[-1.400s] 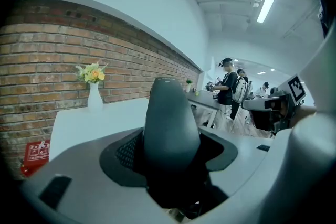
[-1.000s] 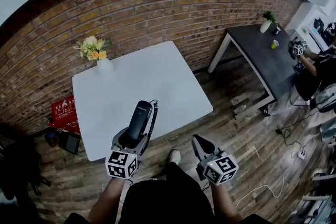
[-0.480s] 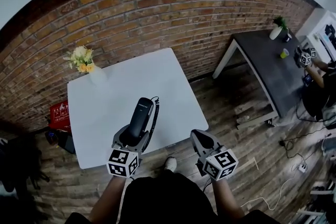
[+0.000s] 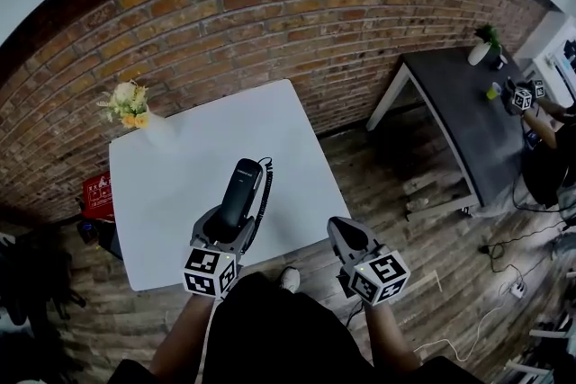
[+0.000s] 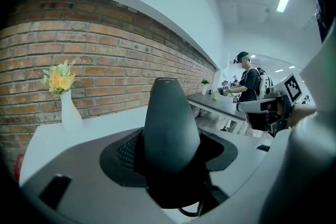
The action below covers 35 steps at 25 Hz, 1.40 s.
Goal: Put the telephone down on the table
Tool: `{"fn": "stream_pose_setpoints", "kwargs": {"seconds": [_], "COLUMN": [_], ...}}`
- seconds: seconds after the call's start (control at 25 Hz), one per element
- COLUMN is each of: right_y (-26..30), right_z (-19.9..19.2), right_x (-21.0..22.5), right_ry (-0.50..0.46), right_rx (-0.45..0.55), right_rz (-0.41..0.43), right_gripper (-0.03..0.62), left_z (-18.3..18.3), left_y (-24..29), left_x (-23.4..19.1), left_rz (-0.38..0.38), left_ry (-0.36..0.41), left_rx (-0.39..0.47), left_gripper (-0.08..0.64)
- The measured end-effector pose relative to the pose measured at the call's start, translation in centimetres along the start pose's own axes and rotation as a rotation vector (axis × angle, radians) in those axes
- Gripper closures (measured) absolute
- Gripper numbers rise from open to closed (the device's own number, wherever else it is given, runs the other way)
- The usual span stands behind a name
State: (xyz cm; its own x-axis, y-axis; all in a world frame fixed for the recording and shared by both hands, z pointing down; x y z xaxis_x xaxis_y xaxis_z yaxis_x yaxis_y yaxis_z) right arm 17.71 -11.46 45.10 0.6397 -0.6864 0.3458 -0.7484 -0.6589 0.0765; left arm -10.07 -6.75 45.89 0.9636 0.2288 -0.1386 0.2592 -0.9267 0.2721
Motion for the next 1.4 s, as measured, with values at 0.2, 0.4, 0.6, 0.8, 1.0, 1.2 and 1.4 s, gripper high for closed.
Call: {"fn": "stream_pose_setpoints", "kwargs": {"seconds": [0.2,0.4,0.6,0.8,1.0,1.2,1.4], "right_y": [1.6,3.7,6.6,9.3,11.5,13.4,14.7], "right_z": [-0.1,-0.2,-0.8,-1.3,-2.4,-3.6,-5.1], "right_x": [-0.1,-0.4,-0.1,0.3,1.5,2.3,3.8], "right_ry": [-0.008,-0.006,0.002,-0.025,-0.041,-0.021,0.0], "right_rx": [-0.027,-0.006,0.013,-0.008,-0.029,-0.041,-0.057], "right_rz": [0.006,-0.02,-0.08,-0.117,-0.158,-0.19,-0.221], "right_gripper": [0.569,0.569,0.571,0.571,0.571,0.569,0.569], "left_z": [0.0,-0.1,-0.1,0.0,-0.1,-0.8,-2.2], "left_y": [1.8,4.5,8.2,12.9,17.7,22.4,26.9], "left_x": [-1.0,-2.8,-5.1,-7.5,-9.3,-11.0,-12.8], "left_rz": [-0.011,-0.04,-0.084,-0.128,-0.161,-0.178,-0.185], "left_ry": [0.002,0.012,0.037,0.057,0.079,0.094,0.113], "left_rx": [-0.01,-0.026,-0.042,-0.047,-0.045,-0.051,-0.073], "left_gripper": [0.282,0.282,0.282,0.282,0.282,0.281,0.282]}}
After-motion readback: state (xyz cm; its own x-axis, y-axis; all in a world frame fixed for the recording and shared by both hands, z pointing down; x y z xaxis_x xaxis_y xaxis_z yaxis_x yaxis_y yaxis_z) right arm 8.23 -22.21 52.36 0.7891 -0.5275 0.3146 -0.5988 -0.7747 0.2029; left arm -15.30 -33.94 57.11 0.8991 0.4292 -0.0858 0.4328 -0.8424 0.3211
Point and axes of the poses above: the fingertips, and each gripper's own axes: y forward along the fingers, x to its right, z out of its top, the point moved 8 cm from there along -y, backward along the fingers, and after that the axes turned 13 degrees about x, right-handed, at the moved point
